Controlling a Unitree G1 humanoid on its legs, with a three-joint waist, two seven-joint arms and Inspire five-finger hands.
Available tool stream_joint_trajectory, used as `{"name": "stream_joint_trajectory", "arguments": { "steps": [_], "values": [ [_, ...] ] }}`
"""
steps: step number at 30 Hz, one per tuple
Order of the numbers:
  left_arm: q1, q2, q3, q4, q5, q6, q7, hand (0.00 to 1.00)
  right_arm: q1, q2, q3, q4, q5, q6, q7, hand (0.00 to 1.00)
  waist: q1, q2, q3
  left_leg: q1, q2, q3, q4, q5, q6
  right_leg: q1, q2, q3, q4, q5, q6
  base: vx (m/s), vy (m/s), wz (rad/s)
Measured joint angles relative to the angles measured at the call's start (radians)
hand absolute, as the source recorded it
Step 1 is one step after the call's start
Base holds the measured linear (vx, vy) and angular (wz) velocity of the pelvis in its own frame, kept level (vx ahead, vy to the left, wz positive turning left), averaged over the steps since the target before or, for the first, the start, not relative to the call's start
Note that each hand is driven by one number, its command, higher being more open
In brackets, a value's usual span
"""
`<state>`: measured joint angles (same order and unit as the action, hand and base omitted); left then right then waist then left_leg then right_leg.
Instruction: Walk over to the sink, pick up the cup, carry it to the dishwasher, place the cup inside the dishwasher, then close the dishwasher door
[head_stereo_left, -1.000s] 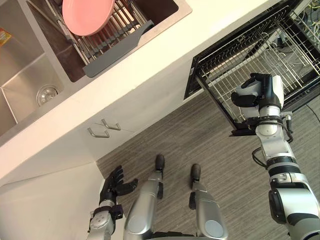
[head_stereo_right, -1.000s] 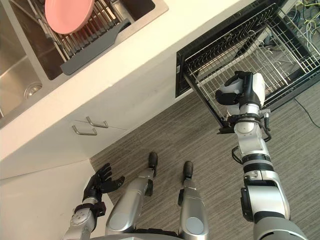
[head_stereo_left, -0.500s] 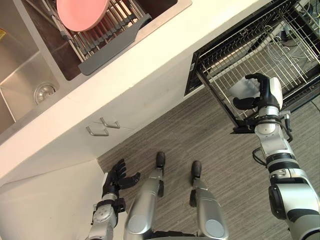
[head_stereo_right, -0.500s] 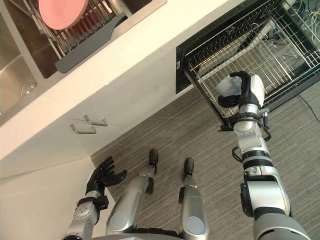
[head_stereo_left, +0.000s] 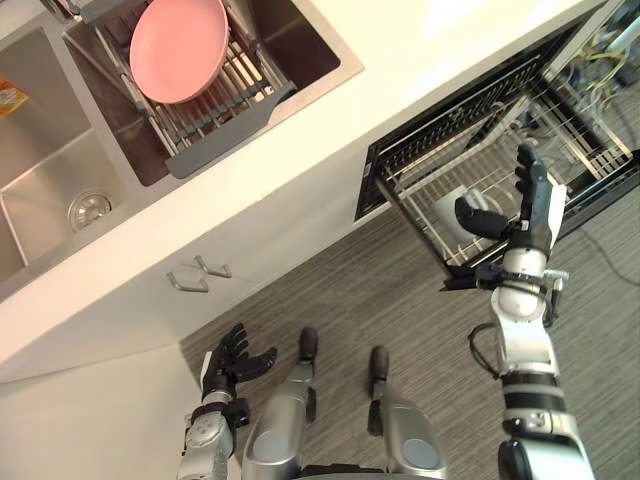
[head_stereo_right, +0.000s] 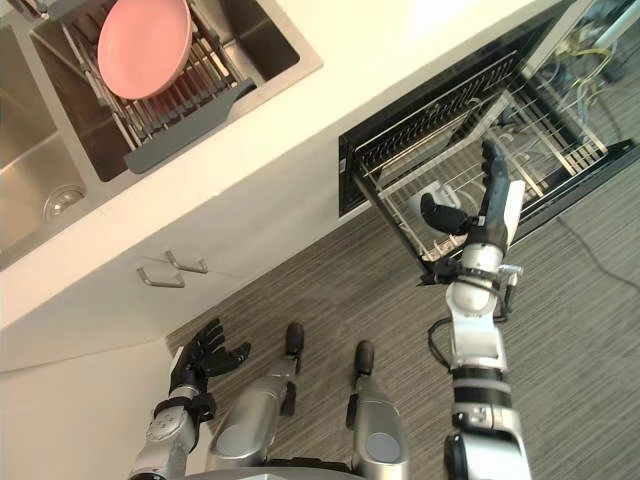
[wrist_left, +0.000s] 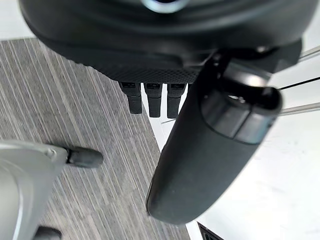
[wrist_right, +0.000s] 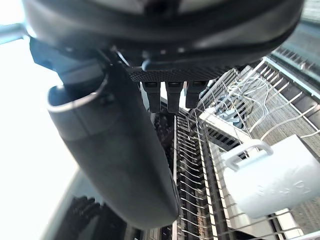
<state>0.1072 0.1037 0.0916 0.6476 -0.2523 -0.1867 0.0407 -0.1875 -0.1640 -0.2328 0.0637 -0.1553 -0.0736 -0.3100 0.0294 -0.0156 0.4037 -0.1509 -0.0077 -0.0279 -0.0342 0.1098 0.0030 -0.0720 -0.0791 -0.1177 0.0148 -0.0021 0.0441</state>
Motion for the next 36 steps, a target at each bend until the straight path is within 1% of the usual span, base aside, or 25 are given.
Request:
{"name": "stream_joint_trajectory", "arguments": {
  "steps": [2, 4, 7, 8, 9, 11, 12, 13, 14, 15, 16, 17, 19, 21, 24, 25, 26, 27, 28, 30, 32, 33, 34, 35, 36],
  "values": [
    [0.006, 0.0, 0.014, 0.034, 0.018, 0.008, -0.006, 0.9, 0.093, 0.055, 0.001, -0.087, 0.013, -0.013, 0.017, 0.9, -0.005, -0.023, -0.035, 0.029, -0.004, -0.014, -0.012, -0.001, -0.001, 0.03, -0.003, -0.015, 0.0, -0.014, 0.0, 0.05, -0.016, 0.18],
    [0.022, -0.001, 0.022, 0.056, 0.02, 0.011, -0.006, 0.9, 0.159, 0.092, 0.004, -0.151, 0.015, -0.028, 0.035, 0.9, -0.015, -0.036, -0.068, 0.047, -0.01, -0.034, -0.018, -0.002, -0.002, 0.055, -0.008, -0.036, 0.001, -0.026, 0.003, 0.04, -0.016, 0.35],
    [0.053, -0.011, 0.044, 0.077, 0.029, 0.018, -0.014, 0.9, 0.247, 0.127, 0.01, -0.249, 0.017, -0.053, 0.065, 0.9, -0.018, -0.043, -0.118, 0.067, -0.022, -0.077, -0.025, -0.004, -0.004, 0.092, -0.015, -0.084, 0.005, -0.047, 0.005, 0.02, -0.013, 0.38],
    [0.053, -0.011, 0.044, 0.077, 0.029, 0.018, -0.014, 0.9, 0.247, 0.127, 0.01, -0.249, 0.017, -0.053, 0.065, 0.9, -0.018, -0.043, -0.118, 0.067, -0.022, -0.077, -0.025, -0.004, -0.004, 0.092, -0.015, -0.084, 0.005, -0.047, 0.005, 0.01, -0.019, 0.75],
    [0.069, -0.03, 0.089, 0.08, 0.047, 0.021, -0.017, 0.9, 0.294, 0.132, 0.023, -0.323, 0.019, -0.071, 0.081, 0.9, -0.017, -0.043, -0.137, 0.066, -0.035, -0.126, -0.007, -0.012, -0.013, 0.121, -0.023, -0.14, 0.013, -0.065, 0.006, 0.0, -0.017, 0.69],
    [0.077, -0.034, 0.111, 0.09, 0.047, 0.021, -0.018, 0.9, 0.298, 0.131, 0.042, -0.36, 0.018, -0.085, 0.097, 0.9, -0.012, -0.043, -0.139, 0.056, -0.044, -0.154, 0.028, -0.025, -0.014, 0.133, -0.028, -0.17, 0.03, -0.08, 0.006, -0.02, -0.018, 0.7],
    [0.078, -0.035, 0.122, 0.107, 0.048, 0.022, -0.018, 0.9, 0.297, 0.13, 0.056, -0.388, 0.017, -0.096, 0.109, 0.9, -0.003, -0.042, -0.145, 0.029, -0.05, -0.163, 0.073, -0.05, -0.012, 0.135, -0.03, -0.191, 0.039, -0.087, 0.006, -0.06, -0.011, 0.54],
    [0.08, -0.036, 0.126, 0.111, 0.048, 0.025, -0.018, 0.9, 0.296, 0.127, 0.069, -0.408, 0.016, -0.102, 0.115, 0.9, 0.004, -0.04, -0.15, -0.003, -0.045, -0.137, 0.122, -0.081, -0.006, 0.139, -0.031, -0.21, 0.038, -0.087, 0.005, -0.06, -0.007, 0.96],
    [0.076, -0.039, 0.126, 0.119, 0.049, 0.025, -0.018, 0.9, 0.292, 0.114, 0.07, -0.432, 0.014, -0.115, 0.116, 0.9, -0.002, -0.031, -0.155, -0.065, 0.015, 0.021, 0.23, -0.123, -0.002, 0.155, -0.029, -0.272, 0.034, -0.09, 0.007, -0.04, -0.003, 0.86],
    [0.075, -0.04, 0.126, 0.121, 0.051, 0.025, -0.018, 0.9, 0.289, 0.107, 0.07, -0.431, 0.014, -0.117, 0.115, 0.9, -0.003, -0.027, -0.157, -0.073, 0.031, 0.059, 0.253, -0.128, -0.004, 0.157, -0.027, -0.282, 0.034, -0.09, 0.007, -0.02, 0.022, 0.99],
    [0.068, -0.042, 0.126, 0.131, 0.052, 0.025, -0.017, 0.9, 0.26, 0.072, 0.071, -0.42, 0.012, -0.117, 0.114, 0.9, 0.004, -0.016, -0.163, -0.107, 0.098, 0.187, 0.323, -0.152, 0.0, 0.16, -0.022, -0.303, 0.036, -0.095, 0.012, -0.01, 0.081, 0.37],
    [0.068, -0.038, 0.13, 0.135, 0.054, 0.025, -0.014, 0.9, 0.209, 0.036, 0.087, -0.387, 0.002, -0.117, 0.115, 0.9, 0.023, -0.014, -0.164, -0.116, 0.124, 0.246, 0.359, -0.171, -0.001, 0.16, -0.025, -0.299, 0.042, -0.096, 0.022, -0.01, 0.145, 0.22],
    [0.069, -0.031, 0.129, 0.143, 0.058, 0.025, -0.009, 0.9, 0.18, 0.029, 0.096, -0.38, -0.012, -0.117, 0.117, 0.9, 0.037, -0.014, -0.164, -0.119, 0.121, 0.246, 0.39, -0.198, 0.002, 0.167, -0.03, -0.292, 0.044, -0.096, 0.029, 0.0, 0.142, -0.04],
    [0.082, -0.031, 0.131, 0.147, 0.058, 0.025, 0.0, 0.9, 0.164, 0.027, 0.109, -0.378, -0.045, -0.117, 0.116, 0.9, 0.039, -0.014, -0.165, -0.12, 0.11, 0.244, 0.428, -0.234, 0.013, 0.177, -0.045, -0.294, 0.063, -0.112, 0.044, 0.03, 0.153, 0.06],
    [0.104, -0.028, 0.141, 0.149, 0.058, 0.026, 0.004, 0.9, 0.156, 0.017, 0.125, -0.345, -0.074, -0.116, 0.115, 0.9, 0.038, -0.029, -0.173, -0.126, 0.085, 0.244, 0.51, -0.307, 0.036, 0.146, -0.112, -0.298, 0.211, -0.213, 0.057, 0.05, 0.198, 0.15],
    [0.109, -0.02, 0.143, 0.15, 0.059, 0.026, 0.004, 0.9, 0.156, 0.015, 0.133, -0.319, -0.086, -0.114, 0.115, 0.9, 0.037, -0.046, -0.183, -0.127, 0.065, 0.237, 0.533, -0.332, 0.043, 0.126, -0.144, -0.297, 0.295, -0.258, 0.048, 0.15, 0.148, 0.19],
    [0.106, -0.015, 0.142, 0.155, 0.059, 0.027, 0.006, 0.9, 0.151, 0.005, 0.139, -0.297, -0.097, -0.105, 0.116, 0.9, 0.037, -0.051, -0.187, -0.128, 0.056, 0.23, 0.556, -0.354, 0.055, 0.088, -0.172, -0.278, 0.418, -0.27, 0.033, 0.18, 0.185, 0.2],
    [0.105, -0.012, 0.139, 0.155, 0.06, 0.027, 0.007, 0.9, 0.146, 0.002, 0.142, -0.283, -0.109, -0.101, 0.116, 0.9, 0.036, -0.051, -0.187, -0.127, 0.055, 0.226, 0.564, -0.363, 0.06, 0.054, -0.185, -0.256, 0.497, -0.265, 0.023, 0.19, 0.142, 0.3],
    [0.103, 0.004, 0.118, 0.155, 0.072, 0.027, 0.009, 0.9, 0.141, -0.002, 0.152, -0.257, -0.124, -0.09, 0.116, 0.9, 0.027, -0.054, -0.186, -0.111, 0.045, 0.206, 0.562, -0.372, 0.065, -0.014, -0.194, -0.185, 0.639, -0.252, -0.012, 0.14, 0.098, 0.36],
    [0.105, 0.018, 0.094, 0.154, 0.087, 0.027, 0.014, 0.9, 0.141, -0.012, 0.162, -0.23, -0.139, -0.08, 0.119, 0.9, 0.009, -0.054, -0.186, -0.068, 0.031, 0.167, 0.54, -0.375, 0.066, -0.039, -0.169, -0.127, 0.662, -0.293, -0.009, 0.21, 0.008, 0.62],
    [0.102, 0.024, 0.081, 0.151, 0.087, 0.025, 0.024, 0.9, 0.136, -0.034, 0.165, -0.23, -0.164, -0.078, 0.119, 0.9, 0.008, -0.054, -0.191, -0.034, 0.018, 0.145, 0.507, -0.367, 0.058, -0.084, -0.141, -0.084, 0.607, -0.299, -0.013, 0.23, -0.064, 0.5],
    [0.1, 0.027, 0.077, 0.149, 0.087, 0.025, 0.027, 0.9, 0.132, -0.051, 0.165, -0.23, -0.167, -0.079, 0.119, 0.9, 0.004, -0.055, -0.194, -0.019, 0.014, 0.129, 0.487, -0.364, 0.051, -0.112, -0.111, -0.062, 0.543, -0.295, -0.007, 0.23, -0.101, 0.52],
    [0.101, 0.035, 0.074, 0.148, 0.087, 0.023, 0.027, 0.9, 0.131, -0.07, 0.164, -0.233, -0.177, -0.079, 0.118, 0.9, -0.005, -0.06, -0.199, -0.016, 0.007, 0.108, 0.486, -0.368, 0.04, -0.129, -0.085, -0.041, 0.454, -0.265, -0.001, 0.23, -0.115, 0.56],
    [0.102, 0.038, 0.074, 0.149, 0.087, 0.023, 0.027, 0.9, 0.131, -0.077, 0.163, -0.234, -0.187, -0.079, 0.118, 0.9, -0.009, -0.067, -0.203, -0.015, -0.001, 0.098, 0.49, -0.376, 0.031, -0.136, -0.077, -0.026, 0.42, -0.212, 0.003, 0.24, -0.151, 0.64],
    [0.101, 0.031, 0.075, 0.158, 0.088, 0.024, 0.028, 0.9, 0.141, -0.091, 0.161, -0.233, -0.193, -0.074, 0.118, 0.9, -0.019, -0.053, -0.216, -0.015, 0.005, 0.069, 0.495, -0.388, 0.018, -0.121, -0.068, -0.037, 0.412, -0.206, 0.031, 0.36, -0.207, 0.4]
  ]
}}
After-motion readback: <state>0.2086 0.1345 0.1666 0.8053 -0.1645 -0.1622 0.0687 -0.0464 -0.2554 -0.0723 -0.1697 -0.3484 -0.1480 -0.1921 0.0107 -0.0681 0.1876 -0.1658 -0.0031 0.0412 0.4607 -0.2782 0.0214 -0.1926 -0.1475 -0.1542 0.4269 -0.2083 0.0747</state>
